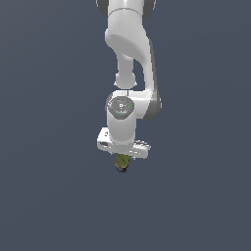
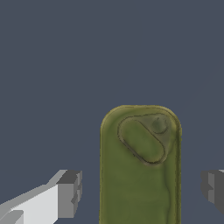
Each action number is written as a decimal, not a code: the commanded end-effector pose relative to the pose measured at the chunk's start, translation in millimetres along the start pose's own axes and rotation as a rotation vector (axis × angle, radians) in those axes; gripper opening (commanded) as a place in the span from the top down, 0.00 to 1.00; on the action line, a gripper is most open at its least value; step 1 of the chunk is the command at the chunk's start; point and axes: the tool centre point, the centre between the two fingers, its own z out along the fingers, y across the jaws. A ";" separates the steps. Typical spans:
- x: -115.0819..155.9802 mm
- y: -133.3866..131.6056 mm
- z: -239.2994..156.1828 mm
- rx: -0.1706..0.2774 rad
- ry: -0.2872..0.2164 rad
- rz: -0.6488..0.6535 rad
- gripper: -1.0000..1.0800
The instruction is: Pick up the object and move it to a goal position.
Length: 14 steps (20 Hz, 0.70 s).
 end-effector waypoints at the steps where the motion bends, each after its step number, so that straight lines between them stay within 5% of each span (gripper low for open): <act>1: -0.7 0.5 14.2 -0.001 -0.001 0.001 0.04; 10: 0.7 0.4 33.7 -0.001 -0.001 0.003 0.04; 11: 0.7 0.4 33.7 -0.001 -0.001 0.003 1.00; 14: 0.7 0.4 33.7 -0.001 -0.001 0.003 1.00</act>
